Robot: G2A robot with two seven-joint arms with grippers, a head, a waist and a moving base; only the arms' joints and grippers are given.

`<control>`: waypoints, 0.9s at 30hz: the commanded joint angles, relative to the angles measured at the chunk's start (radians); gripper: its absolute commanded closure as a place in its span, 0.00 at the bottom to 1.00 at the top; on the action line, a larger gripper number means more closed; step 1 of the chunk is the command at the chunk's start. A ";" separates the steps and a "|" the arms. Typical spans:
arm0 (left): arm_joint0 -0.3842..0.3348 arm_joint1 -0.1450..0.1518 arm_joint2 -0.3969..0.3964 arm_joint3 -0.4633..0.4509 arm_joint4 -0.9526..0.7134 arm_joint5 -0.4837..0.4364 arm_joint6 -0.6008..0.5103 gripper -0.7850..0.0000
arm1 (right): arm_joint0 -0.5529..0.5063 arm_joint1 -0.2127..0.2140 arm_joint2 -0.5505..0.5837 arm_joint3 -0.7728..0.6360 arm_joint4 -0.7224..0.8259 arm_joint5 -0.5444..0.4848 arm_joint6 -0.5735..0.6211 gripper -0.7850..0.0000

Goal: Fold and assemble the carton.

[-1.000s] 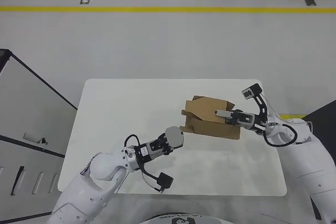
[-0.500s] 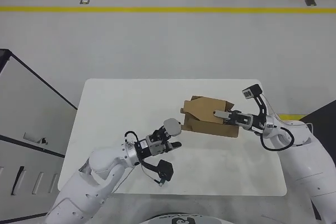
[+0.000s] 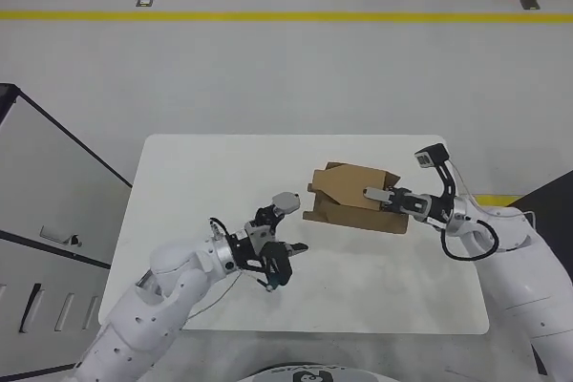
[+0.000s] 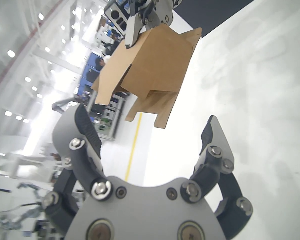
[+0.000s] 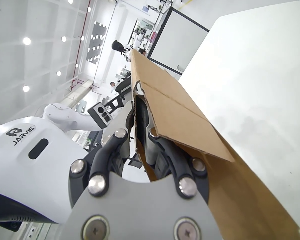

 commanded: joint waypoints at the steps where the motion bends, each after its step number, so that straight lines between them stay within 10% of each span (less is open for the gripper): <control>1: -0.017 -0.002 -0.004 0.020 -0.122 -0.089 -0.017 0.00 | -0.007 0.000 0.007 -0.008 -0.017 -0.013 -0.006 1.00; 27: -0.084 -0.028 0.043 0.100 -0.654 -0.251 -0.229 0.00 | -0.029 -0.002 0.012 -0.029 -0.057 -0.071 0.007 1.00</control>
